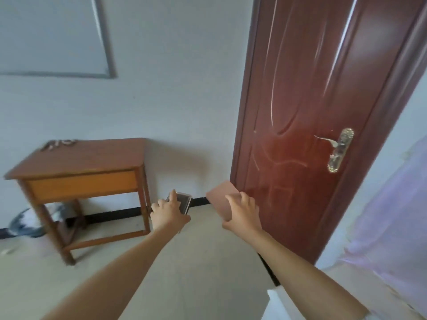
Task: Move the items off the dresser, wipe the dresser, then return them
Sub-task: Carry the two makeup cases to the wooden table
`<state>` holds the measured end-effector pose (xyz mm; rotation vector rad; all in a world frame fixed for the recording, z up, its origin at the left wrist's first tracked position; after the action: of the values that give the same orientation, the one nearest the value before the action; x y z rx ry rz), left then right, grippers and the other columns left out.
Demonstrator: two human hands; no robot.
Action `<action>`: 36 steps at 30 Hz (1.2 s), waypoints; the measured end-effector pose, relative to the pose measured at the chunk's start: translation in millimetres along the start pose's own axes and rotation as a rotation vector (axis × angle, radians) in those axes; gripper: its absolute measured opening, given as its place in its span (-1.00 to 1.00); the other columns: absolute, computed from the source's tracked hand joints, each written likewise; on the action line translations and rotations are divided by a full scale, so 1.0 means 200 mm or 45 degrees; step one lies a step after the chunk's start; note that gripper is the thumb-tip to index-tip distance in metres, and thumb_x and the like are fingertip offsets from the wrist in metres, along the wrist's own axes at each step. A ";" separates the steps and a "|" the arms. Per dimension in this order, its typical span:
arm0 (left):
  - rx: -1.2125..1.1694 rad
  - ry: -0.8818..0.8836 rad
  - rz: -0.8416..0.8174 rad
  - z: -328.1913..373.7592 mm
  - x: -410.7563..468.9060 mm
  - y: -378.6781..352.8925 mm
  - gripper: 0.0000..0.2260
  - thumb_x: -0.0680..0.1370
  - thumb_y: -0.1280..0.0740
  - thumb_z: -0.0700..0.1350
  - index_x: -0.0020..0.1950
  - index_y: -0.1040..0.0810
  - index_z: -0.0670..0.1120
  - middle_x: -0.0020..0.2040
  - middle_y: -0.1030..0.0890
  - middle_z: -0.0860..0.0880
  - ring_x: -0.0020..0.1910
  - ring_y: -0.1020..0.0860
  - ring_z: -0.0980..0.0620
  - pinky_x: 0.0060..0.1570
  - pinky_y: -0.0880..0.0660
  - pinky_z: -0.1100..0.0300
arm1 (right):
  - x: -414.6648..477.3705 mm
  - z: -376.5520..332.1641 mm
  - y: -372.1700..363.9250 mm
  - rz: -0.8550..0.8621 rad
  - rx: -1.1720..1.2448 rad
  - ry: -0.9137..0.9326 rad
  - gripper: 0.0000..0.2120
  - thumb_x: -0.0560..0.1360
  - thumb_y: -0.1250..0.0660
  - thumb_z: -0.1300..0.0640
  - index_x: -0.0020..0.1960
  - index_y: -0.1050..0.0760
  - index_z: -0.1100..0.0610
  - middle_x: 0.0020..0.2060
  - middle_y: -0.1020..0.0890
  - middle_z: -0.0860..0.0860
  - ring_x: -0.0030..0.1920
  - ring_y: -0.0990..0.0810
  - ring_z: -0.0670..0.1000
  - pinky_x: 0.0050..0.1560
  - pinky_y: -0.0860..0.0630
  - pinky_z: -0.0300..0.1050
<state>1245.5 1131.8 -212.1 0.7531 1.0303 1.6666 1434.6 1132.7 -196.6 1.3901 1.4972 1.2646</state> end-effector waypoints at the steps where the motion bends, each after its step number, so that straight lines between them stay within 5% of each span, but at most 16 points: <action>1: -0.025 0.022 0.033 -0.12 0.03 0.09 -0.36 0.40 -0.42 -0.01 0.36 -0.16 -0.05 0.20 -0.41 -0.22 0.21 -0.36 -0.21 0.17 -0.41 -0.05 | 0.04 -0.14 -0.02 -0.003 -0.009 0.053 -0.35 0.37 -0.38 0.02 0.39 -0.20 0.00 0.34 -0.20 0.12 0.30 -0.21 0.18 0.26 -0.25 0.02; 8: -0.017 0.261 0.220 -0.95 0.20 0.64 -0.37 0.43 -0.41 0.00 0.38 -0.15 -0.05 0.26 -0.37 -0.22 0.26 -0.33 -0.21 0.21 -0.37 -0.05 | 0.30 -1.15 -0.21 0.023 -0.007 0.459 -0.36 0.41 -0.40 0.01 0.40 -0.18 0.03 0.36 -0.21 0.12 0.32 -0.23 0.14 0.27 -0.29 0.01; 16: -0.075 0.528 0.341 -1.62 0.21 0.98 -0.40 0.41 -0.40 -0.03 0.35 -0.18 -0.06 0.24 -0.38 -0.22 0.26 -0.32 -0.22 0.22 -0.37 -0.06 | 0.47 -1.88 -0.46 -0.077 -0.010 0.767 -0.37 0.43 -0.36 0.00 0.41 -0.17 0.03 0.34 -0.23 0.13 0.30 -0.23 0.16 0.27 -0.26 0.02; 25: -0.040 0.630 0.361 -1.93 0.55 1.08 -0.38 0.41 -0.40 -0.03 0.36 -0.17 -0.07 0.21 -0.37 -0.20 0.23 -0.33 -0.20 0.19 -0.39 -0.04 | 0.89 -2.22 -0.66 -0.133 -0.020 0.886 -0.33 0.41 -0.38 -0.01 0.42 -0.16 0.04 0.34 -0.22 0.13 0.29 -0.23 0.14 0.25 -0.32 -0.01; 36: -0.078 0.727 0.271 -2.07 1.60 0.97 -0.39 0.40 -0.39 0.01 0.35 -0.20 -0.06 0.23 -0.38 -0.19 0.25 -0.34 -0.19 0.19 -0.41 -0.03 | 1.90 -2.38 -0.96 -0.269 0.046 0.773 -0.37 0.44 -0.34 -0.03 0.42 -0.15 0.00 0.35 -0.23 0.10 0.30 -0.24 0.14 0.27 -0.33 0.01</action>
<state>711.3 1294.8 -220.6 0.3539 1.3125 2.1550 870.4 1431.2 -217.0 0.8659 2.0111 1.6090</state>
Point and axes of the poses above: each hand's wrist, its own x-axis towards the middle knuckle, its own y-axis out of the back of the hand, z = x × y, the point moved 3 cm from there along x, towards the middle knuckle
